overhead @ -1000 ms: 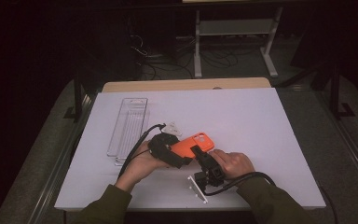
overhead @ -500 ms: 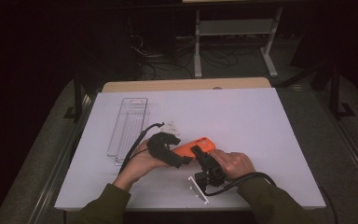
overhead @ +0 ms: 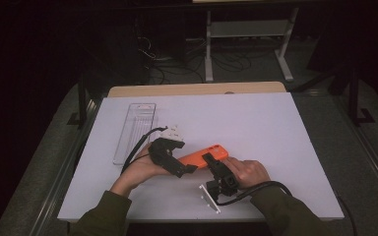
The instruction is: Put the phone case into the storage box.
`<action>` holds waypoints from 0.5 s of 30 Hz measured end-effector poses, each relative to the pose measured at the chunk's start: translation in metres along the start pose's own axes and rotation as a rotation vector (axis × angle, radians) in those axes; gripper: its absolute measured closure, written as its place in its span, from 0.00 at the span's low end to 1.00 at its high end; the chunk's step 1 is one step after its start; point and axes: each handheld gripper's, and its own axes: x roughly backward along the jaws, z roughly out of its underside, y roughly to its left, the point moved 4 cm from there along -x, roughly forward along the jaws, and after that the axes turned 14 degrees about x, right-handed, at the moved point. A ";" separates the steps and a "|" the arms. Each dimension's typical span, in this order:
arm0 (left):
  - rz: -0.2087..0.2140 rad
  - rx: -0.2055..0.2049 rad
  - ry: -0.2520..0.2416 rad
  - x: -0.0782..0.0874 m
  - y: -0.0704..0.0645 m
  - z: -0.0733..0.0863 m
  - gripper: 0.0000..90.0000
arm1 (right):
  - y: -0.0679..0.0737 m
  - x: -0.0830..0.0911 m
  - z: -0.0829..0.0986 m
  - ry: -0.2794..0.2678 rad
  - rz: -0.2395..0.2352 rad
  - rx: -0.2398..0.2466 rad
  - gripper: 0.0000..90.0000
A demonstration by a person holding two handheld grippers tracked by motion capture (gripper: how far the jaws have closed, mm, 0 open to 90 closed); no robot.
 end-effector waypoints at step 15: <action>0.016 -0.055 -0.051 0.018 0.018 0.011 0.00 | -0.002 -0.001 0.024 0.057 -0.067 -0.048 0.88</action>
